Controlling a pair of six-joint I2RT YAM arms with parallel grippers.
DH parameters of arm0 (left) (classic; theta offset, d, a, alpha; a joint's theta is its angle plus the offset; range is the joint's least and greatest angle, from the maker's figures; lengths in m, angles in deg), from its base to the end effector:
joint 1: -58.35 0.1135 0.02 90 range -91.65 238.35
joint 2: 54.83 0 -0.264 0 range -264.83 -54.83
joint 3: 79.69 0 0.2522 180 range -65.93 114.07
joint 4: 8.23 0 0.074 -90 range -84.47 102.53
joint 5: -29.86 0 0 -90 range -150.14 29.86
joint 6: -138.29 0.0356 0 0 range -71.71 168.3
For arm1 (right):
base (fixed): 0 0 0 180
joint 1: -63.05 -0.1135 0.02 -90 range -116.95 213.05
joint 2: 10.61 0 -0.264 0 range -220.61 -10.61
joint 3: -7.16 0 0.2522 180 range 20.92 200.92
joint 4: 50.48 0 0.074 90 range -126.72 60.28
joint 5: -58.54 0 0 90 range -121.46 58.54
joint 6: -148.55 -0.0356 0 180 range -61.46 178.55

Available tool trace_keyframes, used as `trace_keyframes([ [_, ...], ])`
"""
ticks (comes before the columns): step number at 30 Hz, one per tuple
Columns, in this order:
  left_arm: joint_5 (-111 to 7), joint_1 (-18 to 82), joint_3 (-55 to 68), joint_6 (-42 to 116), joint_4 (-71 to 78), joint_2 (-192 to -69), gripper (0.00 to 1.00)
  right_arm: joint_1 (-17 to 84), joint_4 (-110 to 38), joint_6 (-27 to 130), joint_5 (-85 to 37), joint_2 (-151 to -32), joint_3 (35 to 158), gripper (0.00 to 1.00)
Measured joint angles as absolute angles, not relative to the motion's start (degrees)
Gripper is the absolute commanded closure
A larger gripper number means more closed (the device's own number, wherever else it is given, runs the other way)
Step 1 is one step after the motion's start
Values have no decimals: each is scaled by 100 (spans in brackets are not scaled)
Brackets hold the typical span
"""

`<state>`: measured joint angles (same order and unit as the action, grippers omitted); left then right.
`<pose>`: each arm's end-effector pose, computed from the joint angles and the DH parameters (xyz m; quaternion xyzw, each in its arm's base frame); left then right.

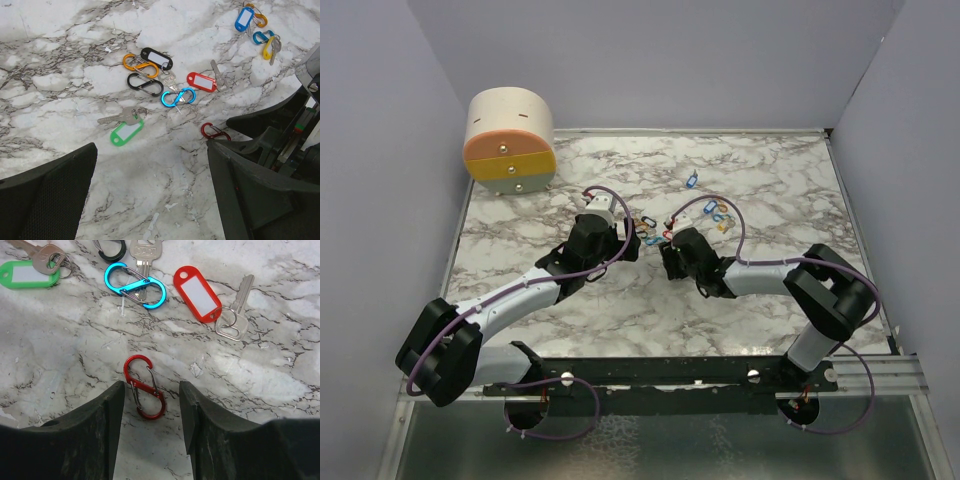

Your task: Put the keys on the keyring

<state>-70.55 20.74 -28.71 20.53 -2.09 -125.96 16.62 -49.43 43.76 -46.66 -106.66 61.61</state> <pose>0.2171 -0.1591 0.2281 0.0249 0.8469 -0.2190 0.4840 0.2246 0.2226 0.1352 -0.1964 0.8879 0.0984 0.4042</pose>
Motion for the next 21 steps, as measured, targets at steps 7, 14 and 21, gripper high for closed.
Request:
trace_keyframes([
  [7,-7042,2078,-2871,2053,-209,-12596,7,1662,-4939,4363,-4668,-10666,6161,64],
  [14,-7040,2078,-2871,2053,-209,-12596,7,1662,-4941,4356,-4666,-10666,6161,78],
  [21,-7040,2085,-2871,2053,-209,-12596,7,1662,-4941,4367,-4668,-10660,6161,99],
])
